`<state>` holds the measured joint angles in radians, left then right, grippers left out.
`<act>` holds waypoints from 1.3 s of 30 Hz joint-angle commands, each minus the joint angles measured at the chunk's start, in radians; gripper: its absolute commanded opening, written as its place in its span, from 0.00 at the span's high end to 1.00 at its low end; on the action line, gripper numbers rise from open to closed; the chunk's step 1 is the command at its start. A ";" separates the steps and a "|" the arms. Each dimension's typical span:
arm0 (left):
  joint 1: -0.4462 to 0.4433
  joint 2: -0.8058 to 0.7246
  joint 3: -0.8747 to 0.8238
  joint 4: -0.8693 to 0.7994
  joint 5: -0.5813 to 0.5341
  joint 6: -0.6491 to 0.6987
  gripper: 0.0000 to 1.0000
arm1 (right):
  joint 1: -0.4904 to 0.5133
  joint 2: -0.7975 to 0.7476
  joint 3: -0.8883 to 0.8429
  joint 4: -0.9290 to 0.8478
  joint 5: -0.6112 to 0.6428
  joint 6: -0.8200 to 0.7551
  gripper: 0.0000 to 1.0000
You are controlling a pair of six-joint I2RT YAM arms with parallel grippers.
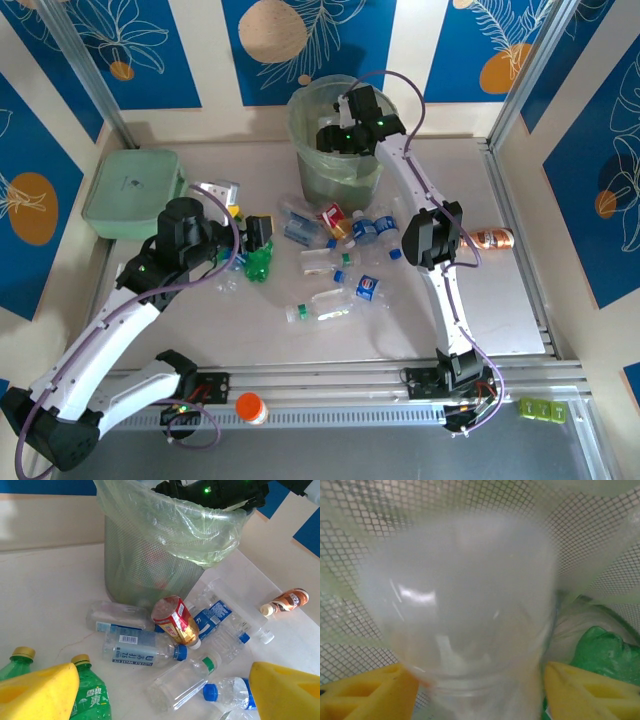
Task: Put the plastic bottles in the bin
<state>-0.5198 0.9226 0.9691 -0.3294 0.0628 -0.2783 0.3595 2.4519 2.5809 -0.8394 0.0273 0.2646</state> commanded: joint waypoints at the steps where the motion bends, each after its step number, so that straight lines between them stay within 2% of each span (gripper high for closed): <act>1: -0.006 -0.018 -0.010 0.027 -0.025 0.025 0.12 | -0.002 0.014 0.036 -0.029 -0.004 -0.016 0.28; 6: -0.006 -0.017 -0.006 0.025 -0.036 0.029 0.12 | 0.000 -0.008 0.062 -0.038 0.013 -0.010 0.22; 14: -0.006 -0.009 0.016 0.002 -0.061 0.020 0.11 | 0.013 -0.112 0.087 -0.020 0.039 -0.005 0.22; 19: -0.006 -0.008 0.033 -0.021 -0.064 0.002 0.11 | 0.014 -0.206 0.059 0.016 0.013 0.007 0.22; 29: -0.006 0.005 0.081 -0.138 -0.060 -0.026 0.13 | 0.085 -0.403 0.010 0.026 0.073 -0.021 0.24; 31: -0.006 0.015 0.085 -0.164 -0.042 -0.027 0.14 | 0.111 -0.467 -0.040 0.030 0.084 -0.029 0.24; 34: -0.005 0.031 0.094 -0.198 0.011 -0.032 0.15 | 0.152 -0.609 -0.216 0.093 0.077 -0.043 0.24; 39: -0.009 0.080 0.102 -0.243 0.152 -0.014 0.18 | 0.196 -0.913 -0.663 0.302 0.036 -0.025 0.25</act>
<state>-0.5198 0.9829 1.0405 -0.5182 0.1043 -0.2989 0.5468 1.6627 2.0693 -0.6643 0.0856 0.2428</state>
